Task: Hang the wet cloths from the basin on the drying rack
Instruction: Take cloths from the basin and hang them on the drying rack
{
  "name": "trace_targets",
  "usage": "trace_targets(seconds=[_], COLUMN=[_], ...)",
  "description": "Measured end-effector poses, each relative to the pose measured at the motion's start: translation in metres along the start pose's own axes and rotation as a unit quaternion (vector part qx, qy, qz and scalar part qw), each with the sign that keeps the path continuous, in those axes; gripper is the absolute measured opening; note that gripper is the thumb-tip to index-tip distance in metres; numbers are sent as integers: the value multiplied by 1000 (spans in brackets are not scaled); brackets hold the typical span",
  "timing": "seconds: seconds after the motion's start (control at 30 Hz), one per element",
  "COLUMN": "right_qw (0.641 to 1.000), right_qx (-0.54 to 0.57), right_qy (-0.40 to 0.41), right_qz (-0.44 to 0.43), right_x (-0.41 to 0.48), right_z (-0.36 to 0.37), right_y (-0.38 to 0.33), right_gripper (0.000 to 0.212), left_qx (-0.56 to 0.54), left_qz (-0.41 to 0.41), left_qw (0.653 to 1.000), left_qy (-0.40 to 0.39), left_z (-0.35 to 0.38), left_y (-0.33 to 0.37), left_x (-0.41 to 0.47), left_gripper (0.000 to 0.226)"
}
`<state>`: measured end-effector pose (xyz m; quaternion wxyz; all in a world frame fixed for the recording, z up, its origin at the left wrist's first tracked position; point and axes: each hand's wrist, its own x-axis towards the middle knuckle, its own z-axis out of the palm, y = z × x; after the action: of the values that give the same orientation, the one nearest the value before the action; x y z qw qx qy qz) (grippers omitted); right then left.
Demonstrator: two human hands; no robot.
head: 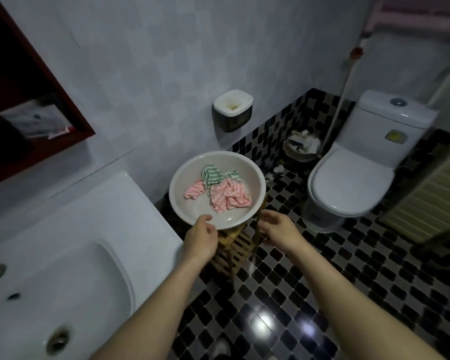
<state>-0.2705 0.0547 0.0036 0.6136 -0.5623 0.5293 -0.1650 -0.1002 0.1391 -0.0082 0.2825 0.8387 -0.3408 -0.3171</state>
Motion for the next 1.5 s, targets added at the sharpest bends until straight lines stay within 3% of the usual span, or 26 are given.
trace_targets(seconds=[0.23, 0.47, 0.6, 0.73, 0.8, 0.87, 0.97, 1.07, 1.17, 1.33, 1.5], right_qw=[999, 993, 991, 987, 974, 958, 947, 940, 911, 869, 880], right_qx=[-32, -100, -107, -104, -142, -180, -291, -340, -410, -490, -470], right_qy=[-32, -55, -82, -115, -152, -183, -113, -5, -23, 16, 45], right_qz=[-4, 26, 18, 42, 86, 130, 79, 42, 51, 62, -44], right_x=[80, 183, 242, 281, 288, 297, 313, 335, 351, 352, 322], right_z=[8, 35, 50, 57, 58, 56, 53, 53, 63, 69, 49], right_y=[-23, -23, -13, -5, -4, -7, -17, -18, -15, -8, -39], right_gripper=[60, 57, 67, 65, 85, 82, 61, 54, 54, 30, 31], left_qx=[-65, 24, -87, -203, -204, -200, -200, -184, -158, -140, -209], left_qz=[-46, -66, -112, -158, -150, -132, -46, -13, 3, 1, 2], left_qw=[997, 997, 989, 966, 962, 960, 960, 969, 979, 989, 978], left_qy=[4, -37, -36, 35, 98, 145, 192, 168, 125, 46, 12], left_z=[19, 50, 75, 92, 93, 84, 60, 46, 41, 24, 8], left_y=[12, -1, -11, -25, -34, -39, -42, -47, -45, -32, -4], left_x=[65, 176, 227, 260, 269, 278, 285, 288, 289, 281, 267], left_gripper=[34, 33, 29, 25, 22, 25, 39, 51, 51, 50, 37])
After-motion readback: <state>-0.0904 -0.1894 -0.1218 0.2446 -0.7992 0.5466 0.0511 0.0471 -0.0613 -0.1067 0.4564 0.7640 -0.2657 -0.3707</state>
